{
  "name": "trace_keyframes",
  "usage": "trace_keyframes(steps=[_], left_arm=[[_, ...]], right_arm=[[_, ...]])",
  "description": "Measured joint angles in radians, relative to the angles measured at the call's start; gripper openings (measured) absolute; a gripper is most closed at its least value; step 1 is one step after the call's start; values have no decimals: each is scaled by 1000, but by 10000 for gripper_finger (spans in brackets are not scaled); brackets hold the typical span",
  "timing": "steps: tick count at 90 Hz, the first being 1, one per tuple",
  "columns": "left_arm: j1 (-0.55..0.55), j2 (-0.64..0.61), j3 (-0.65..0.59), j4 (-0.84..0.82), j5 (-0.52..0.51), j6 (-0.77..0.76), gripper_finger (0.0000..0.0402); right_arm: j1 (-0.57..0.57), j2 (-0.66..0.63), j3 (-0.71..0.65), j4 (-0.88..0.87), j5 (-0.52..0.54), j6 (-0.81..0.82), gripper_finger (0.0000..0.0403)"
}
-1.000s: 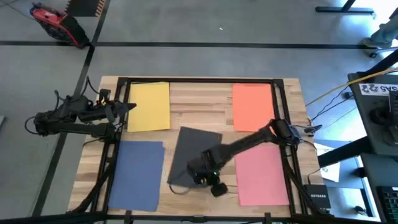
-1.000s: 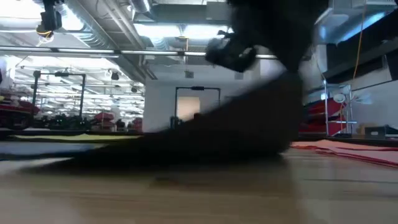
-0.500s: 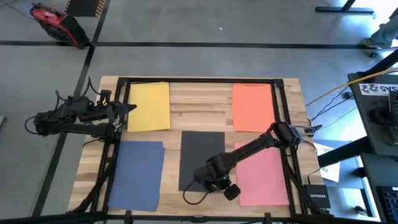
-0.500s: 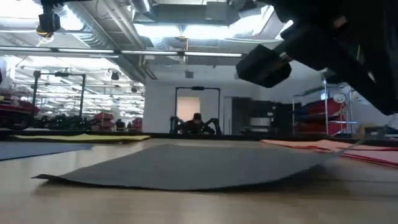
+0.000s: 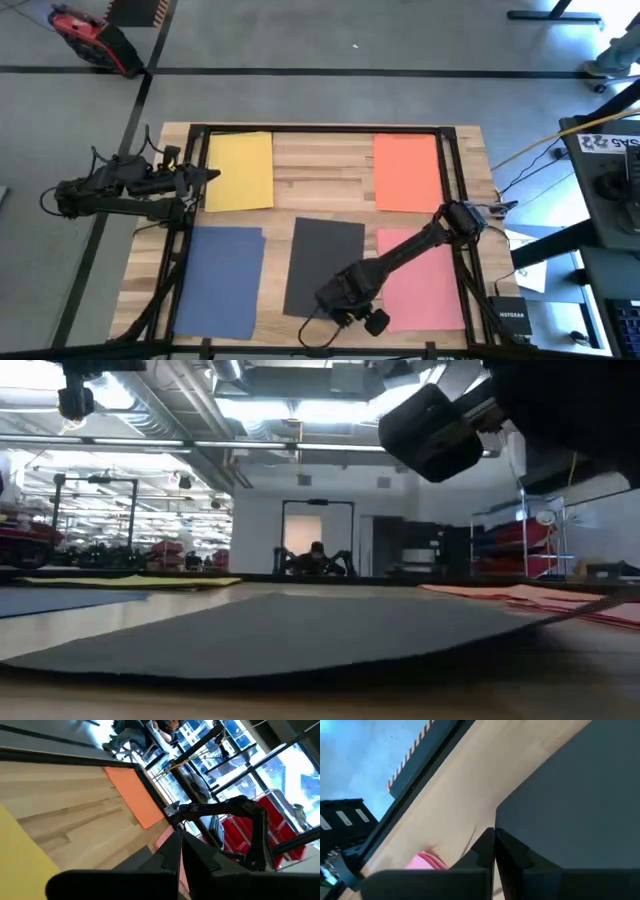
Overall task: Organize paper
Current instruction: Move the black colored paper on the bottom center of the table
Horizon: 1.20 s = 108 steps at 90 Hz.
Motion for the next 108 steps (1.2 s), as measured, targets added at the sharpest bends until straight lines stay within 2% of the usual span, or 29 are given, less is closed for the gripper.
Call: trace_keyframes(steps=[24,40,61,67,72,79,86,100,108], left_arm=[[0,0,0,-18,1,3,0],[0,0,0,-17,3,33,0],[0,0,0,-17,3,56,0],[0,0,0,-17,3,48,0],[0,0,0,-16,3,23,0],[0,0,0,-15,4,-7,0],[0,1,0,-14,4,-17,0],[0,1,0,0,17,-20,0],[0,1,0,9,20,-55,0]], right_arm=[[3,25,0,-4,-14,-3,4],[3,25,0,-2,-9,40,38],[3,25,0,14,-28,256,110],[2,25,0,24,-65,341,112],[2,25,0,39,-61,410,98],[3,15,0,79,4,488,54],[-11,-4,0,125,120,569,12],[-110,-25,1,210,300,825,3],[-183,-30,0,310,357,982,2]])
